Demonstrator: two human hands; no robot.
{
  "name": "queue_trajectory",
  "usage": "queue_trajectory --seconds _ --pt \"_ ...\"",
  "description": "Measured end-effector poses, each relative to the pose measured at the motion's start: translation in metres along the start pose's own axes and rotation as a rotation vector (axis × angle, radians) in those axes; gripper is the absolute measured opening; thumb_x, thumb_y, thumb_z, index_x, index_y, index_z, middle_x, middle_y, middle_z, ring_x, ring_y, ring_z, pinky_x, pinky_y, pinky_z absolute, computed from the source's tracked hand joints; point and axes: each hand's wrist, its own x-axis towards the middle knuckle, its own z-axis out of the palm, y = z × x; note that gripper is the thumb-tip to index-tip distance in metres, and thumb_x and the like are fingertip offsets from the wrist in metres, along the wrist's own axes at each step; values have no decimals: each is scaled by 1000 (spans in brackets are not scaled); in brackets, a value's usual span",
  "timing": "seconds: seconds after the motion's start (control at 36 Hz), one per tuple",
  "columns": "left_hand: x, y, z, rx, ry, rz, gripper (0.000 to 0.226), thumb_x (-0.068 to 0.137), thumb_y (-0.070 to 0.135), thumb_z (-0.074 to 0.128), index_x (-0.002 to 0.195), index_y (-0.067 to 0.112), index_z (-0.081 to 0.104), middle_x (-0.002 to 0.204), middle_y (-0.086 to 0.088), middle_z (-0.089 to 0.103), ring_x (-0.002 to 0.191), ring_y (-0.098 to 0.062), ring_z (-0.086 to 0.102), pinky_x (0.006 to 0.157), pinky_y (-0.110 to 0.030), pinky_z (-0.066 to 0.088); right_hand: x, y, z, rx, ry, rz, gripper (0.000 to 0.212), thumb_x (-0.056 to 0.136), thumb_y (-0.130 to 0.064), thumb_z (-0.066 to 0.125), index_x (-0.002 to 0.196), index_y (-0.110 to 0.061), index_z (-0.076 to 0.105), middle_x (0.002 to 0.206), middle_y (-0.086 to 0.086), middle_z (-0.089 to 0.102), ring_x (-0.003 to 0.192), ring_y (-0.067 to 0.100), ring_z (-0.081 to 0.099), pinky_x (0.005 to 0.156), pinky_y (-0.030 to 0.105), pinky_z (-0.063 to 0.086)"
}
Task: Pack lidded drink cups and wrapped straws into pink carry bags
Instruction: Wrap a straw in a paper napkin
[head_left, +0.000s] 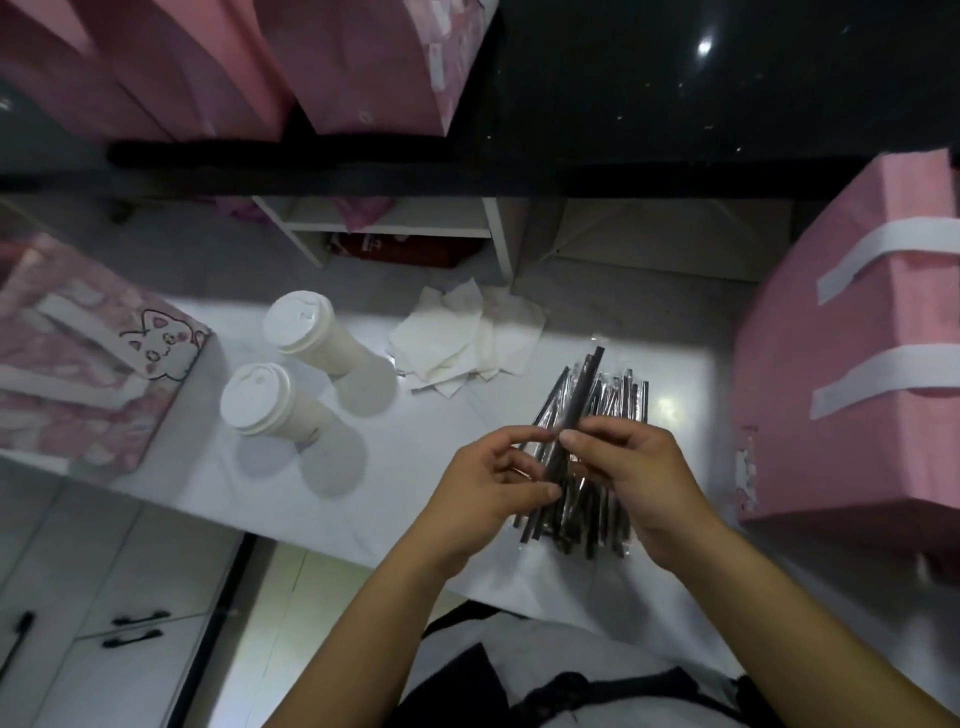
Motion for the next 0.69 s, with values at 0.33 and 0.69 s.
queue_trajectory --seconds 0.33,0.69 --pt "57 2 -88 513 395 61 30 88 22 73 118 21 67 111 3 68 102 -15 64 87 -29 48 -19 5 -32 -86 107 -6 7 82 -11 75 87 -13 79 93 9 76 93 25 71 92 39 55" --pt "130 -11 -121 868 552 148 20 90 16 62 109 12 69 119 -5 64 108 -22 60 81 -24 37 -37 16 -42 -126 194 -87 10 82 -9 74 80 -16 80 87 7 76 90 26 70 94 46 54"
